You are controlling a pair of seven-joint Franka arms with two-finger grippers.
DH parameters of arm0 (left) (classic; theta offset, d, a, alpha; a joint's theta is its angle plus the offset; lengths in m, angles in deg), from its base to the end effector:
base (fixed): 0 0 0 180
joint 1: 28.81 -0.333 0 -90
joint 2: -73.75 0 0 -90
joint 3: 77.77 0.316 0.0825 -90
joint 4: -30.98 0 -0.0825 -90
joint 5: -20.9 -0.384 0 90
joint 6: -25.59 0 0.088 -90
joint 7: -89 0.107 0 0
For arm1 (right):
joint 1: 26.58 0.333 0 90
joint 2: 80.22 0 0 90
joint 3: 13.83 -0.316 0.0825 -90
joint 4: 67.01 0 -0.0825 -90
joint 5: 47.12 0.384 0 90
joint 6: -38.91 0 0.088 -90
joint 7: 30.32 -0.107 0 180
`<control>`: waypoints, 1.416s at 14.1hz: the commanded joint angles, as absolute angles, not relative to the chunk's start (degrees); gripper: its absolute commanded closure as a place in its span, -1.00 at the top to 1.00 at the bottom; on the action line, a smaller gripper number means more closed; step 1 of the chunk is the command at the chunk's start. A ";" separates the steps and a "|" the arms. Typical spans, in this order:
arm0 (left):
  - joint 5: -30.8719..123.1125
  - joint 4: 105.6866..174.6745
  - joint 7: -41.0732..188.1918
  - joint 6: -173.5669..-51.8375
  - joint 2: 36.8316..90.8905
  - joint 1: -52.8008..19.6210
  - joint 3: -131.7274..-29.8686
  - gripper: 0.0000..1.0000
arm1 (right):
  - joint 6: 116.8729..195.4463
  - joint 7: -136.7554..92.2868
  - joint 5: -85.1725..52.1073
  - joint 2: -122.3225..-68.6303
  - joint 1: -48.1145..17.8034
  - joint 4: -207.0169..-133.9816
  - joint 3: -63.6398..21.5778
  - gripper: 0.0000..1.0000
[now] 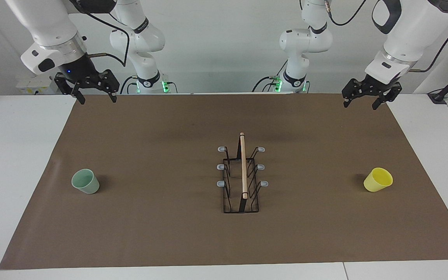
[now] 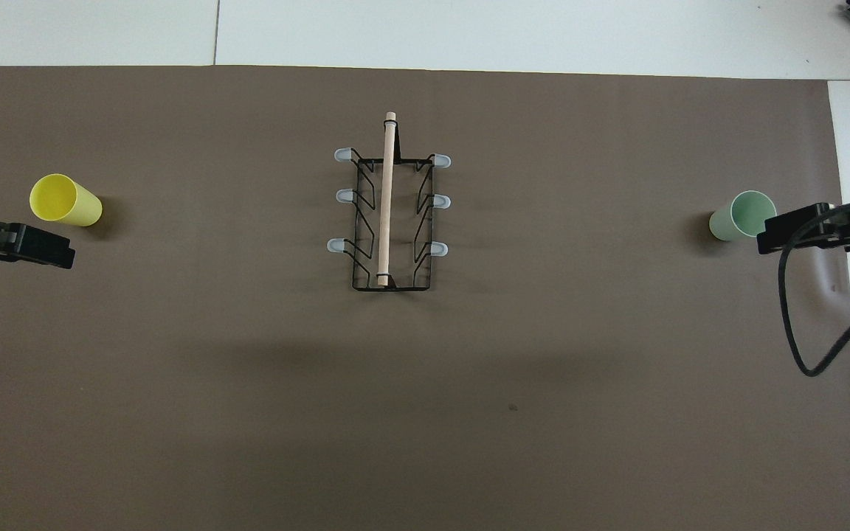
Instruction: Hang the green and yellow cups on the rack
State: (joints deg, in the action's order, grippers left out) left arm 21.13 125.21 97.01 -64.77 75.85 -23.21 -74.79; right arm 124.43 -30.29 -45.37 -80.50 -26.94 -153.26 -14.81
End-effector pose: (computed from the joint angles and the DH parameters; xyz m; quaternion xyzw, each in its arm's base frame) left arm 0.5418 -0.0247 0.6103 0.9956 -0.0926 -0.0153 0.0037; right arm 0.5484 0.0094 0.6457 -0.9998 -0.0067 0.0089 0.0152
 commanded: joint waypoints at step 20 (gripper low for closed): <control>21.77 125.03 91.48 -64.93 75.59 -25.03 -74.43 1.00 | 133.22 -26.02 -55.90 -88.03 -22.72 -158.15 -15.06 1.00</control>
State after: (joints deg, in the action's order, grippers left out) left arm 21.20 125.21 94.61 -64.83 75.84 -24.31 -74.29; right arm 131.33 -27.94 -52.63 -87.43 -24.21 -156.20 -14.99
